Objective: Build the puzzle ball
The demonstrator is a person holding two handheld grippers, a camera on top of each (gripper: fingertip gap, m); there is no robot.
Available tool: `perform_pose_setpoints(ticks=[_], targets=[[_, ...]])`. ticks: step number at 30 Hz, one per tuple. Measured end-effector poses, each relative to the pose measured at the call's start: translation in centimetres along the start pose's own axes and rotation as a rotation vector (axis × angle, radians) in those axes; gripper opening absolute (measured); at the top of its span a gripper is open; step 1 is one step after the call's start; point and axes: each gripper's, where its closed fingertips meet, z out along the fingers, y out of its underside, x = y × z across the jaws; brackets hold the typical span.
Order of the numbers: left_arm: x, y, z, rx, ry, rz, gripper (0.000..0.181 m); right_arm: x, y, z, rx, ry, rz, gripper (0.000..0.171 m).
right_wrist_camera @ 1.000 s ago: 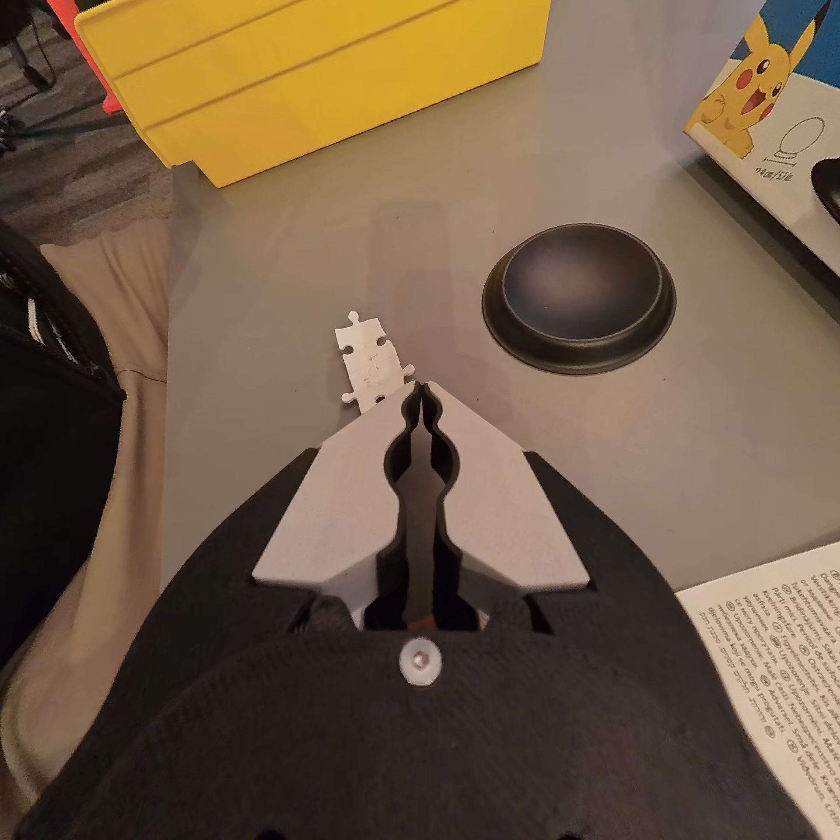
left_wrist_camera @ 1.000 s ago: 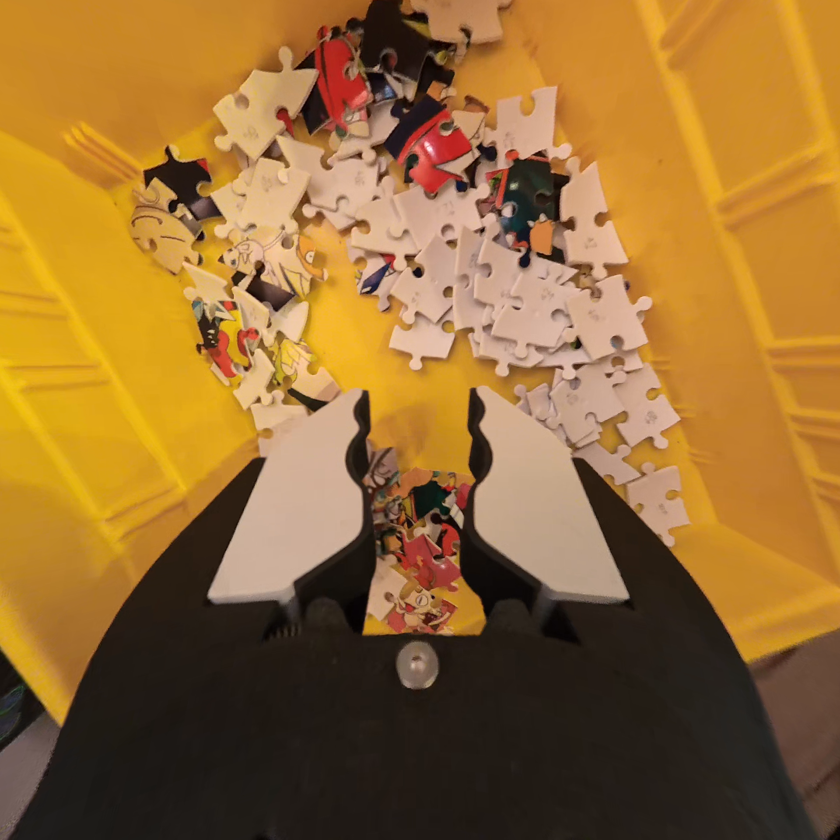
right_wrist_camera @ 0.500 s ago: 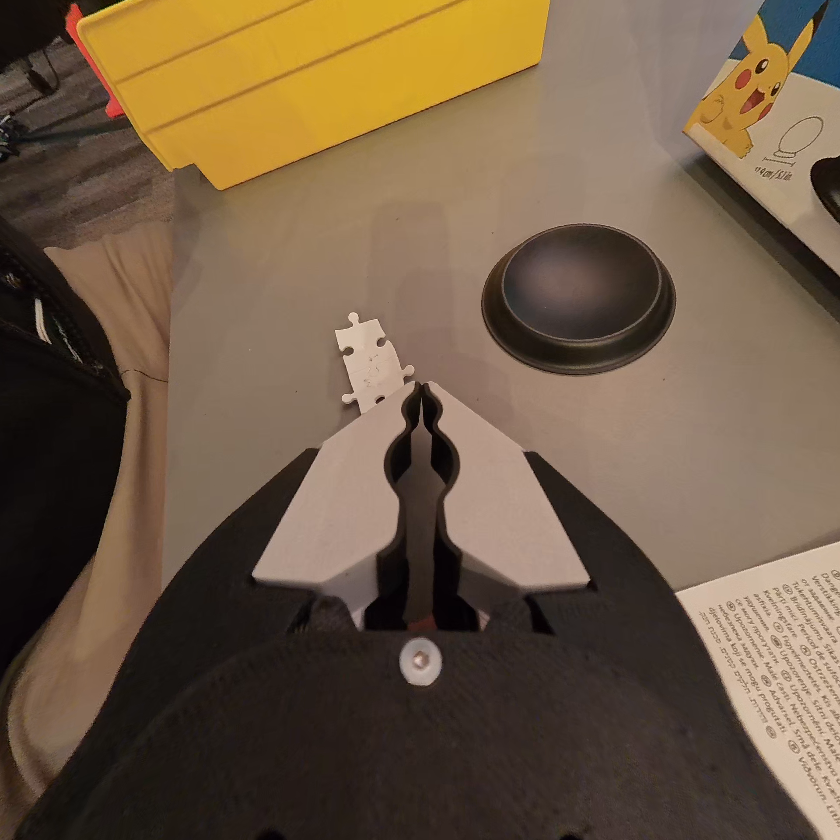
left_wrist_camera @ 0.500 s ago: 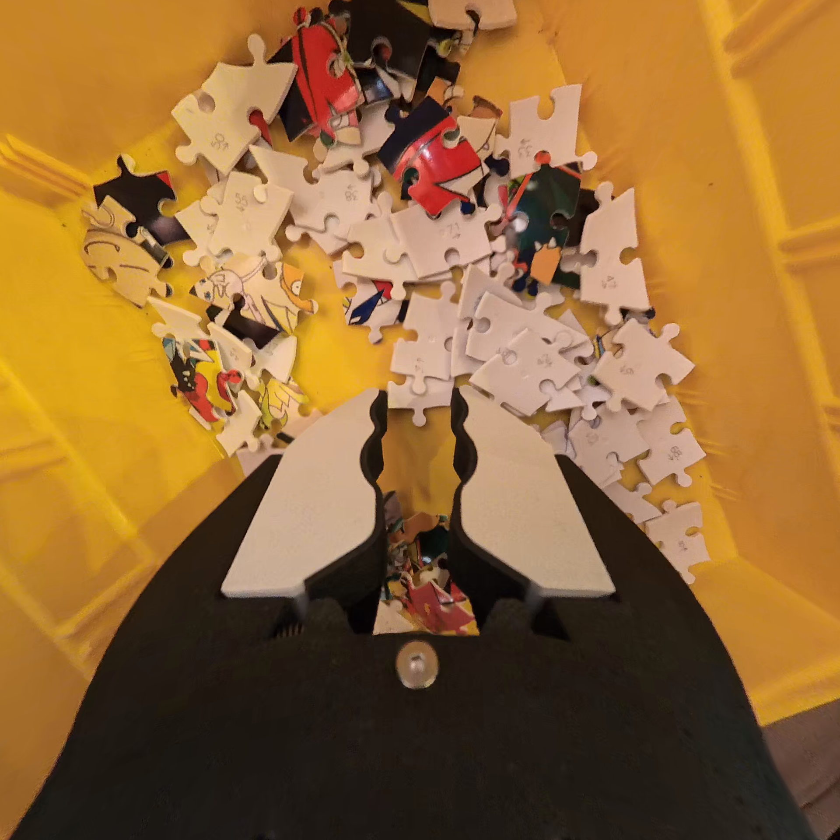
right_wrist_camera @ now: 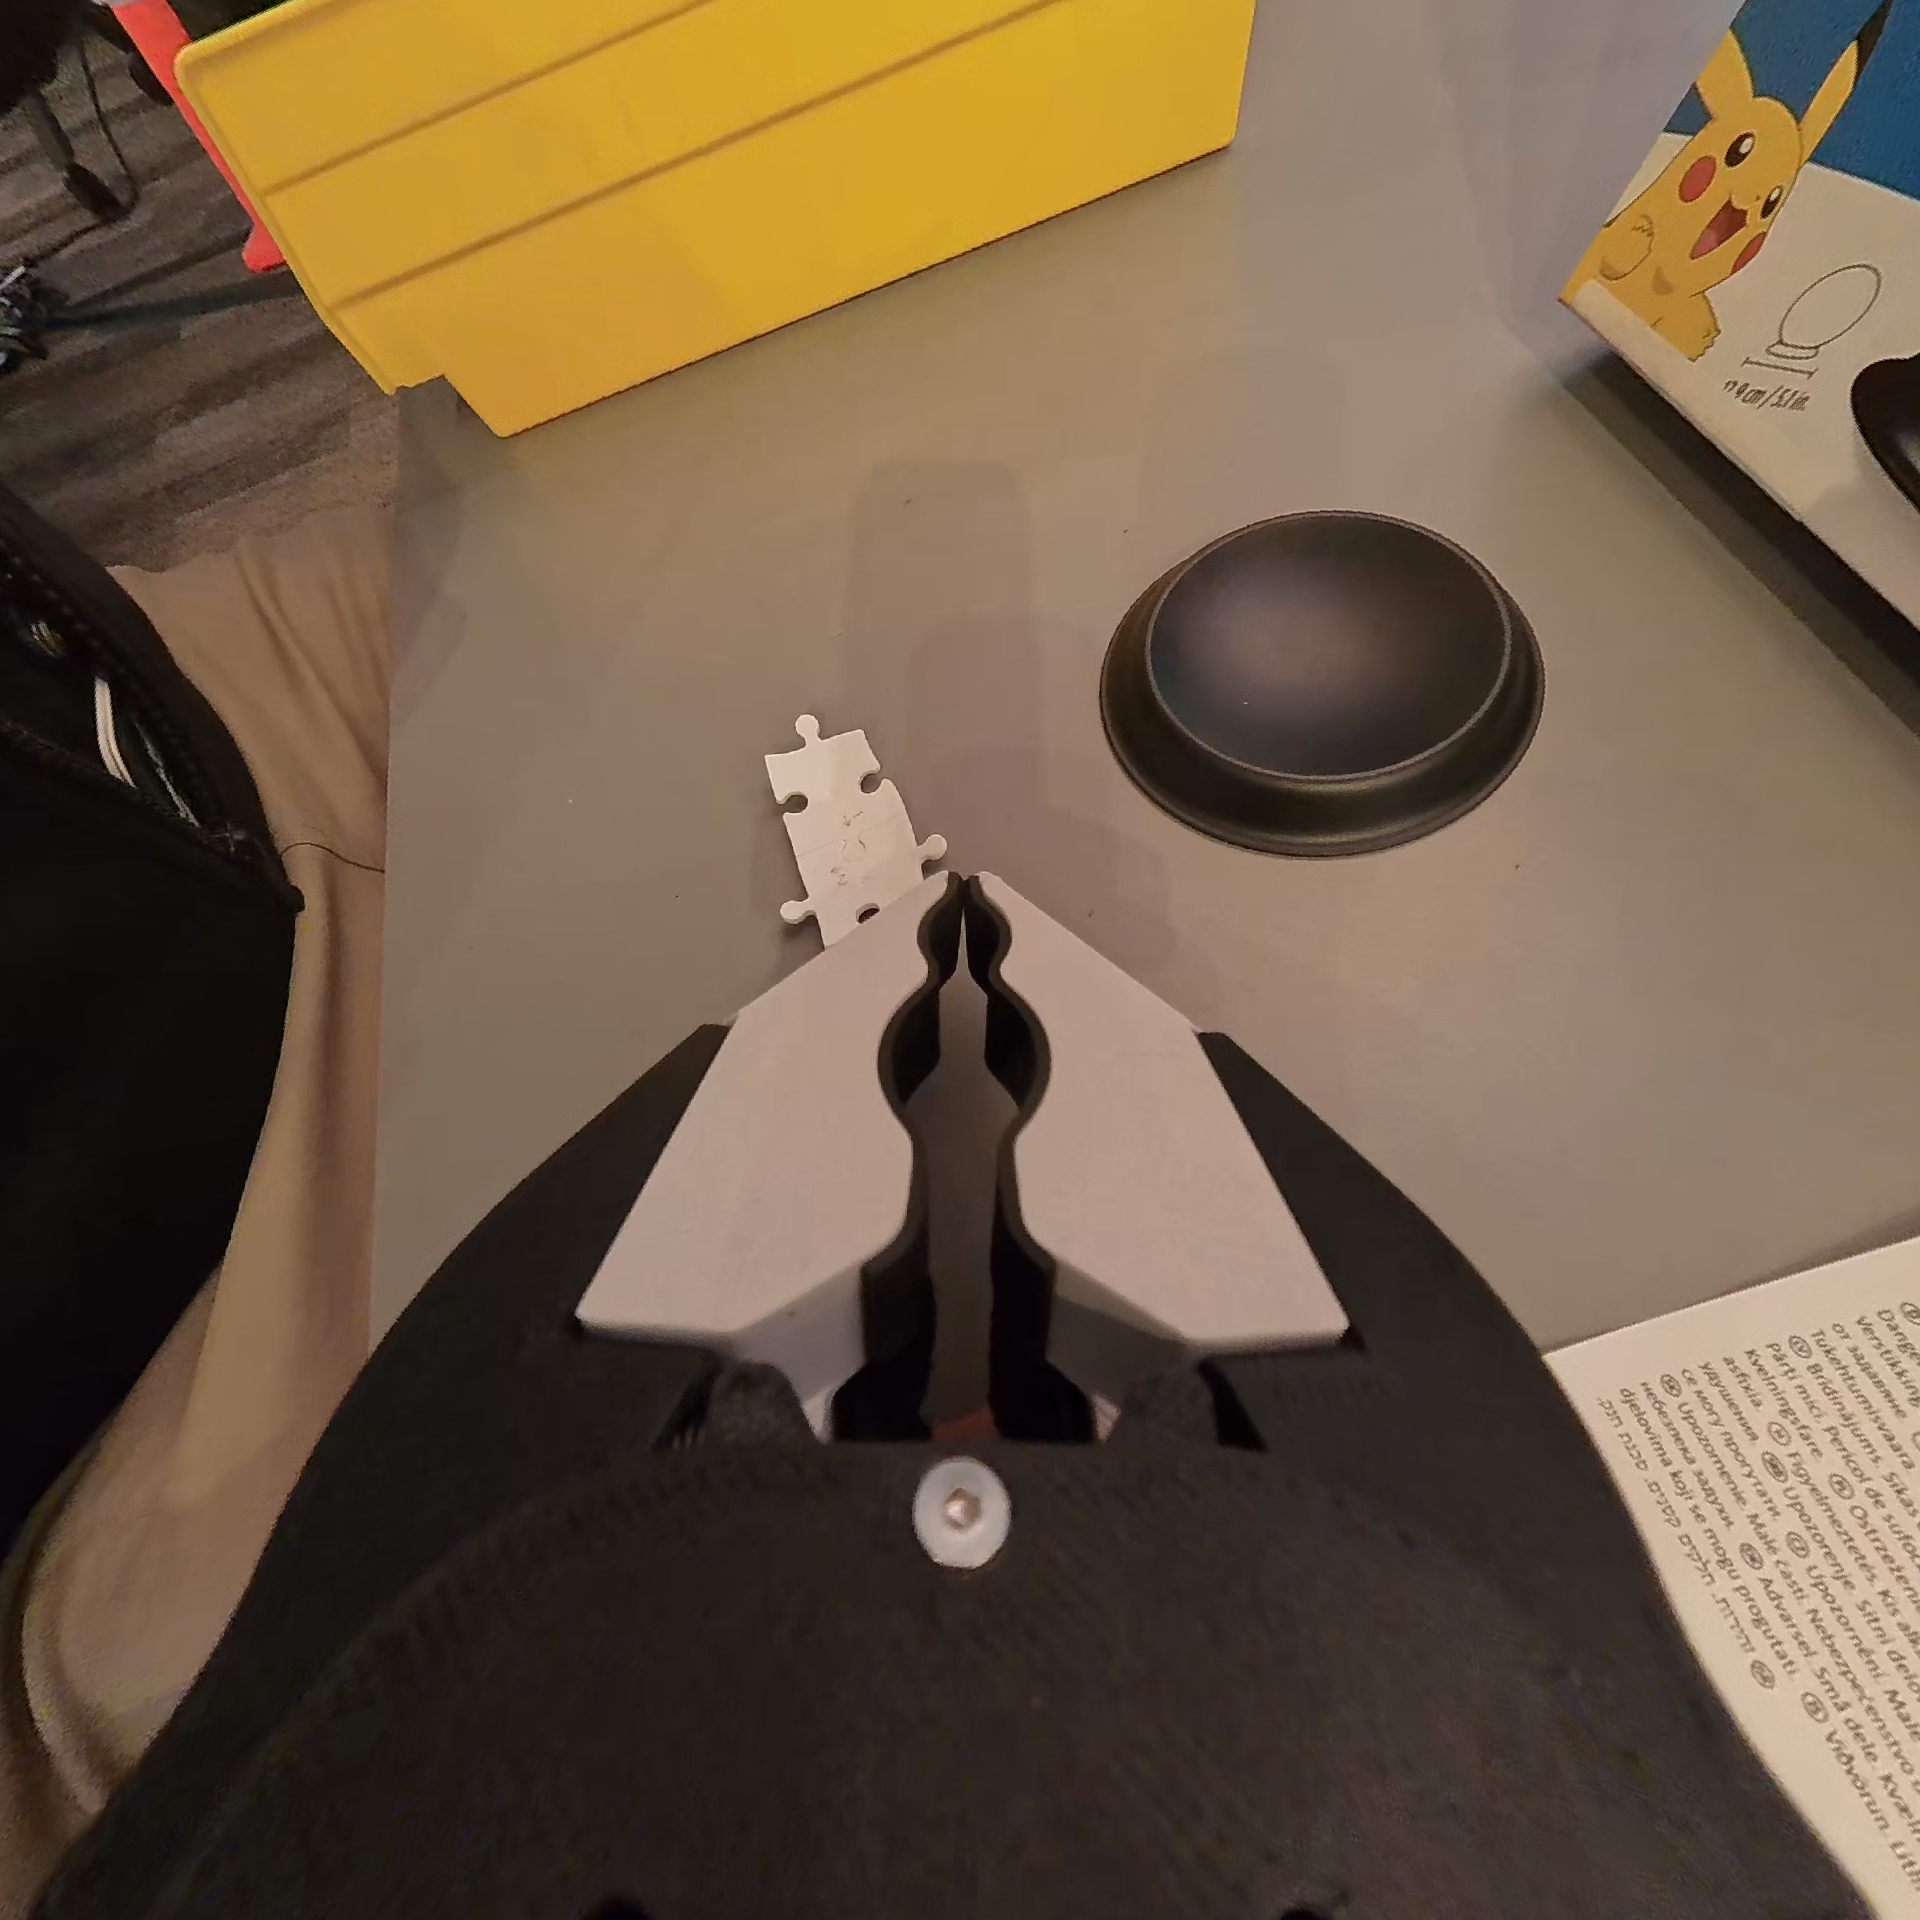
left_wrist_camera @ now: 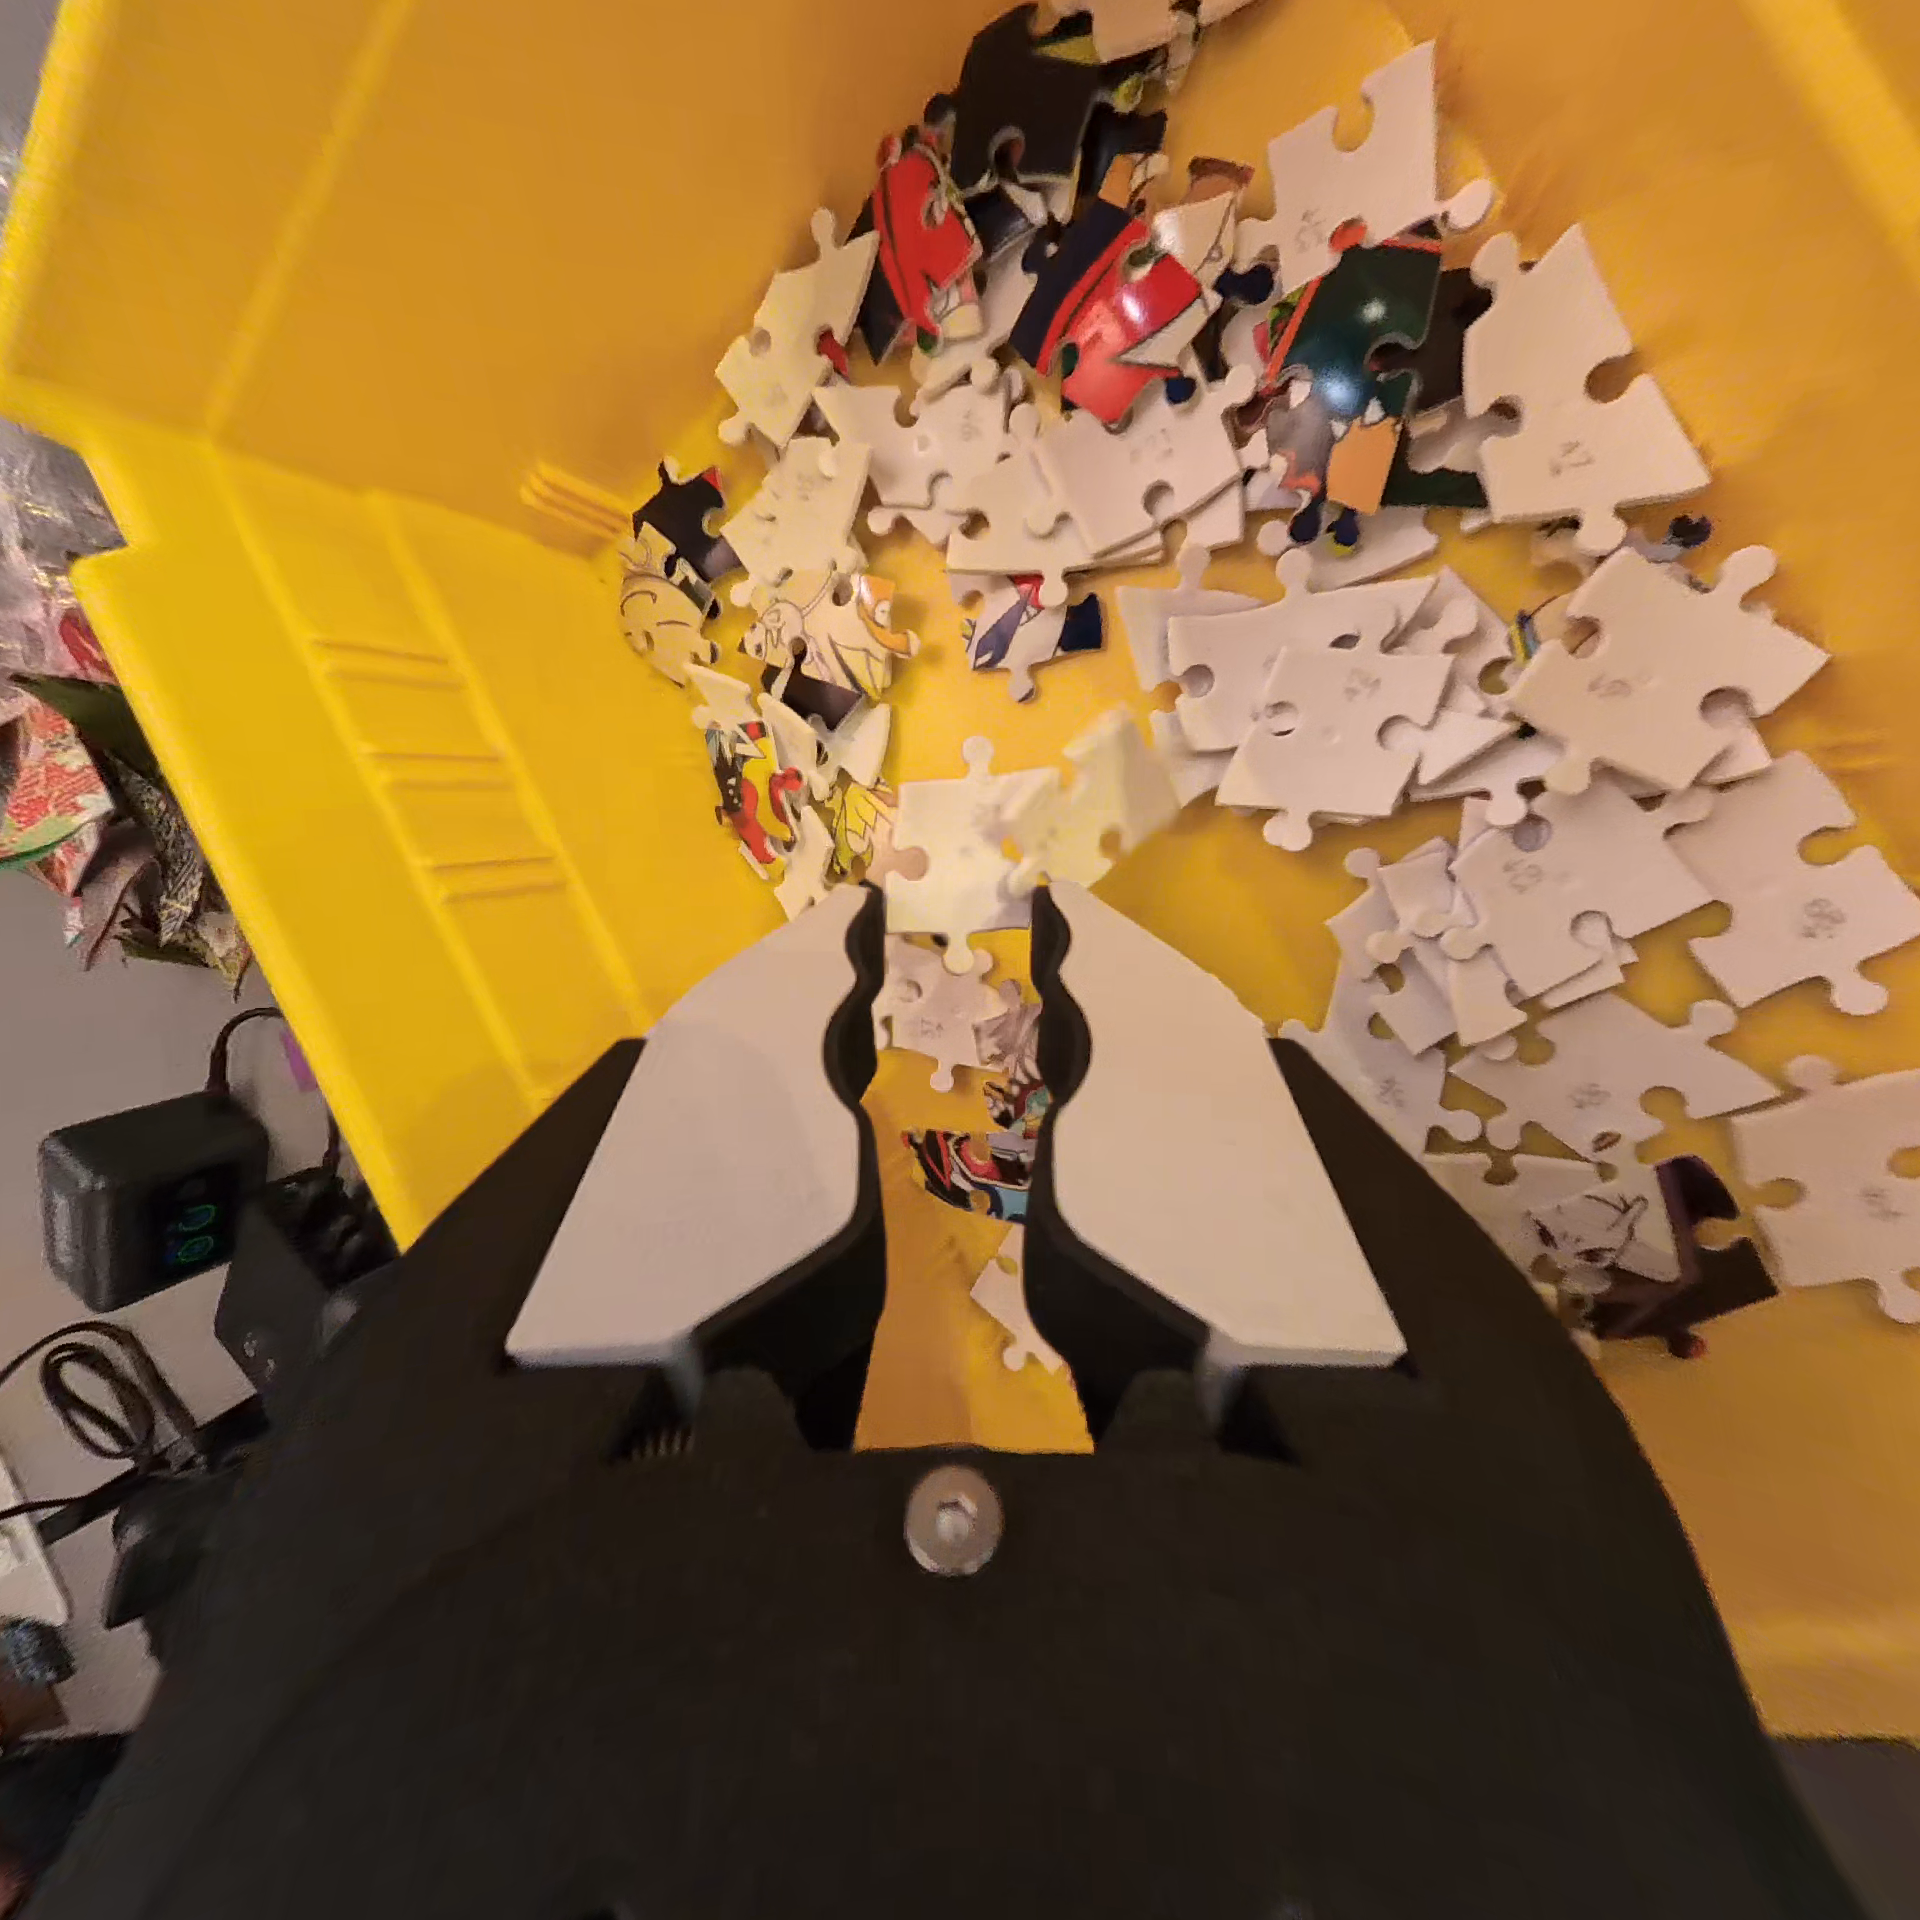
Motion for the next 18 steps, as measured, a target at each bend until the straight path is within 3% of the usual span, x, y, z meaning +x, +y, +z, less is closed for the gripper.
perform_pose_setpoints(ticks=[11,14,18], targets=[[-0.2,-0.6,-0.6,0.066,0.102,-0.112,0.027,0.0,-0.1,-0.1,0.011,-0.001,-0.003,0.000],[1.2,-1.2,-0.1,0.056,0.198,-0.155,0.027,0.0,-0.1,-0.1,0.013,-0.001,-0.005,0.000],[1.0,0.2,0.2,-0.038,0.208,-0.274,0.050,0.0,-0.3,-0.2,0.023,0.003,-0.007,0.000]])
